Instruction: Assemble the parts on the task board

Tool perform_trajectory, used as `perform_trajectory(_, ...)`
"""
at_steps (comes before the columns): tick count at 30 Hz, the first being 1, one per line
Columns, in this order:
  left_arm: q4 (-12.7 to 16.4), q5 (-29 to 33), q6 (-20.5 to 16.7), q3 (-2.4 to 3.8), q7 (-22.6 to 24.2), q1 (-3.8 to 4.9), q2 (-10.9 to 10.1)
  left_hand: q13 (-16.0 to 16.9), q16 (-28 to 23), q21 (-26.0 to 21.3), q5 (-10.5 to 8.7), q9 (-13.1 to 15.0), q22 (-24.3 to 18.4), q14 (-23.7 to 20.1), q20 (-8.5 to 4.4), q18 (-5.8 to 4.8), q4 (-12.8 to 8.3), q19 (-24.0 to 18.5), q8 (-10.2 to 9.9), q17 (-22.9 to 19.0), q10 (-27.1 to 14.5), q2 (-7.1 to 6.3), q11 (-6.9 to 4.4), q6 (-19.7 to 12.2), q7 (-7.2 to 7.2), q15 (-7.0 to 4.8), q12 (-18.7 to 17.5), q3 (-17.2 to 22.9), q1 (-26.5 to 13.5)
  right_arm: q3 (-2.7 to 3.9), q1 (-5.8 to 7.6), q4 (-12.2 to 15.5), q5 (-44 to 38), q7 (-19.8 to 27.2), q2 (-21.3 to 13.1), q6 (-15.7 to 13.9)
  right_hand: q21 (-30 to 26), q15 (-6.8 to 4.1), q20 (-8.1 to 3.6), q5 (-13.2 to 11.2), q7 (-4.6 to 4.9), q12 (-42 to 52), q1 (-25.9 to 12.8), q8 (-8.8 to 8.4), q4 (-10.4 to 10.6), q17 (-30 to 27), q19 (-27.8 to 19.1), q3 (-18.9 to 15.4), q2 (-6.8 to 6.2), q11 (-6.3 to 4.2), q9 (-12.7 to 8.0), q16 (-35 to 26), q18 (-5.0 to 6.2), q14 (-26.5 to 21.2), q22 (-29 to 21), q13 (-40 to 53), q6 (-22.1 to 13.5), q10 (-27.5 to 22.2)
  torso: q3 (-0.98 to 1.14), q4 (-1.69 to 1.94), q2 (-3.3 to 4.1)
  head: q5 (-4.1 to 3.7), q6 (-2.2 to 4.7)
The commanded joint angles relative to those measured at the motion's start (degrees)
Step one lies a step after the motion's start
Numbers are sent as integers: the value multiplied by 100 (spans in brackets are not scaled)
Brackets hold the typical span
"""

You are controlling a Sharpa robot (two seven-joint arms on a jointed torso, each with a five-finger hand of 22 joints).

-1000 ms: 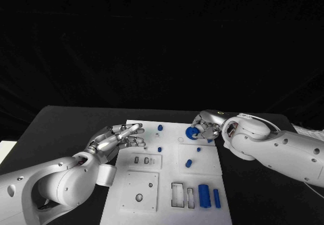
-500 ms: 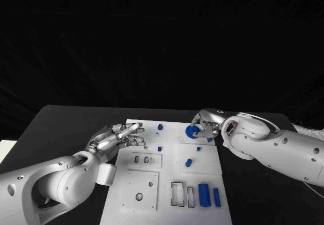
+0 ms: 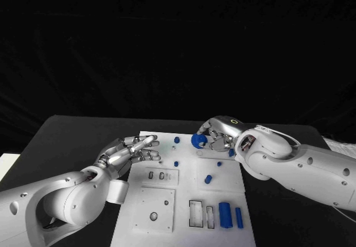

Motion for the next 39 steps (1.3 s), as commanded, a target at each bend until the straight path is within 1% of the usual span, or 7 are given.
perform_trajectory(1, 18, 2, 91, 4, 34, 5, 4, -4, -28, 28, 8, -2, 6, -31, -13, 52, -36, -36, -19, 7, -50, -12, 2, -37, -14, -11, -7, -8, 60, 0, 7, 95, -455, -77, 113, -274, 36, -46, -7, 27, -104, 34, -84, 69, 7, 812, 47, 43, -6, -7, 20, 35, -103, 472, 12, 219, 271, 41, 2, -7, 3, 42, 4)
perform_trajectory(5, 29, 2, 93, 4, 33, 5, 3, -4, -28, 28, 8, -2, 6, -31, -13, 52, -36, -36, -19, 7, -50, -12, 2, -37, -14, -11, -7, -8, 60, -6, 10, 80, -540, -136, 297, -239, 38, -47, -8, 23, -105, 27, -90, 68, 8, 809, 49, 46, -5, -7, 20, 33, -104, 471, 17, 214, 275, 38, -6, -2, 5, 27, 10)
perform_trajectory(9, 35, 2, 92, 4, 33, 6, 8, -4, -30, 31, 8, -2, 7, -35, -11, 51, -33, -40, -18, 10, -51, -4, 2, -38, -14, -9, -6, -6, 48, -28, 8, -20, -642, -183, 540, -235, 38, -48, -9, 21, -106, 19, -92, 67, 7, 811, 48, 47, -5, -8, 20, 34, -103, 471, 16, 207, 275, 34, 3, 3, 3, 48, -4)
perform_trajectory(19, 29, 2, 94, 4, 31, 6, 31, -4, -30, 31, 8, -2, 7, -35, -11, 51, -33, -40, -18, 10, -51, -4, 2, -38, -14, -9, -6, -6, 48, -168, -42, -474, -770, -300, 1111, -102, 37, -51, -12, 12, -106, 14, -98, 51, -2, 816, 48, 75, 14, -11, 14, 36, -103, 472, 14, 208, 270, 35, 5, 9, 5, 76, -23)
perform_trajectory(29, 14, 2, 95, 4, 28, 6, 51, -4, -30, 31, 8, -2, 7, -35, -11, 51, -33, -40, -18, 10, -51, -4, 2, -38, -14, -9, -6, -6, 48, -209, -119, -708, -814, -365, 1380, 46, 27, -49, -14, -10, -96, -18, -132, 23, -9, 805, 42, 84, 1, -4, 3, 30, -100, 470, -5, 189, 251, 20, 11, -12, 3, 108, -40)
perform_trajectory(32, 18, 2, 95, 4, 27, 6, 51, -4, -30, 31, 8, -2, 7, -35, -11, 51, -33, -40, -18, 10, -51, -4, 2, -38, -14, -9, -6, -6, 48, -212, -123, -762, -840, -414, 1418, 111, 15, -38, -9, -103, -77, -101, -196, -25, -6, 801, 33, 82, -26, 11, -14, 26, -98, 468, -24, 132, 210, -21, 10, -14, 5, 101, -36)
perform_trajectory(39, 18, 2, 93, 4, 23, 6, 50, -4, -30, 31, 8, -2, 7, -35, -11, 51, -33, -40, -18, 10, -51, -4, 2, -38, -14, -9, -6, -6, 48, -218, -118, -861, -876, -473, 1492, 211, 0, 37, 56, -577, 21, -421, -378, -281, -14, 830, 16, 14, -146, 101, -78, 33, -98, 470, -35, -86, -60, -187, 12, -12, 4, 109, -36)
